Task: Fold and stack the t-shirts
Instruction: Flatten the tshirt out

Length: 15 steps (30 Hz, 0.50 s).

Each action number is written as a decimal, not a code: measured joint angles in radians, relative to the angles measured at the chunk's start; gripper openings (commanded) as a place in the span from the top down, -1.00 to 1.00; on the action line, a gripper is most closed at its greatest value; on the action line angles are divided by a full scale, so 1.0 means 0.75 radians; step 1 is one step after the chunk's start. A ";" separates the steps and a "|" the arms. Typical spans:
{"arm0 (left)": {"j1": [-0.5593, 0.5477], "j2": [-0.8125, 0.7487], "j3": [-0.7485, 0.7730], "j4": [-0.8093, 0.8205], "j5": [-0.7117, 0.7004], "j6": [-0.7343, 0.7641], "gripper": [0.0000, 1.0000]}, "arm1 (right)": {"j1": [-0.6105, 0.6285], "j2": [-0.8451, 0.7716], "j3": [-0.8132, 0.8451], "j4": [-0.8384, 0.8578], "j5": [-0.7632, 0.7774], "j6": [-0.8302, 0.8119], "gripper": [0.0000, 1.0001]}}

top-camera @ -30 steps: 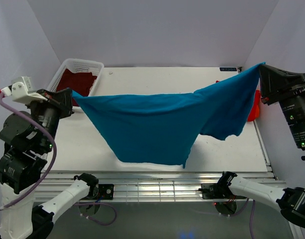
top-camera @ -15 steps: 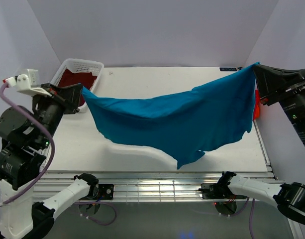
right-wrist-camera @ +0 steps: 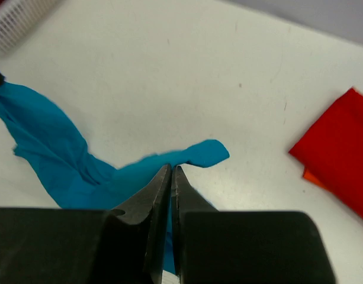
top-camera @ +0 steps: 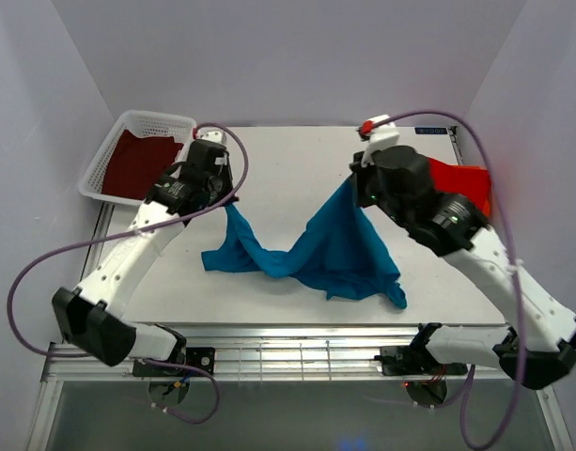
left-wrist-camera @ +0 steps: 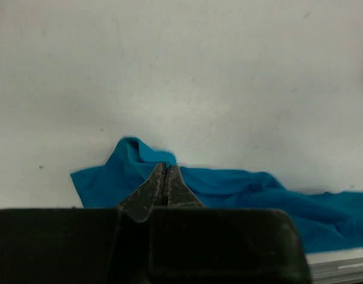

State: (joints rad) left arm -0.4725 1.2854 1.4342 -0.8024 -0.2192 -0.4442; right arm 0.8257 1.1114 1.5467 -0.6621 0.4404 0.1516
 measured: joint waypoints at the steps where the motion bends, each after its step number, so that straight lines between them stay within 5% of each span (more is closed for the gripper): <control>1: 0.003 0.066 -0.033 -0.016 0.005 -0.002 1.00 | -0.025 0.063 -0.039 -0.014 -0.019 0.011 0.85; 5: 0.046 0.262 0.005 -0.050 0.035 0.003 1.00 | -0.235 0.277 -0.079 -0.010 -0.124 0.023 0.85; 9: 0.140 0.514 0.336 -0.014 0.060 0.022 1.00 | -0.488 0.437 0.027 0.086 -0.203 0.004 0.85; 12: 0.198 0.807 0.798 -0.017 0.068 0.051 1.00 | -0.615 0.663 0.328 0.160 -0.283 -0.011 0.85; 13: 0.211 0.910 1.095 0.006 0.075 0.064 1.00 | -0.643 0.768 0.491 0.176 -0.311 -0.018 0.85; 15: 0.232 1.064 1.234 0.033 0.076 0.075 1.00 | -0.684 0.939 0.776 0.204 -0.359 -0.034 0.85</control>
State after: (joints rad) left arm -0.2981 2.0830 2.3596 -0.7780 -0.1619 -0.3878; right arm 0.3130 1.8160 2.1284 -0.5087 0.1711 0.1265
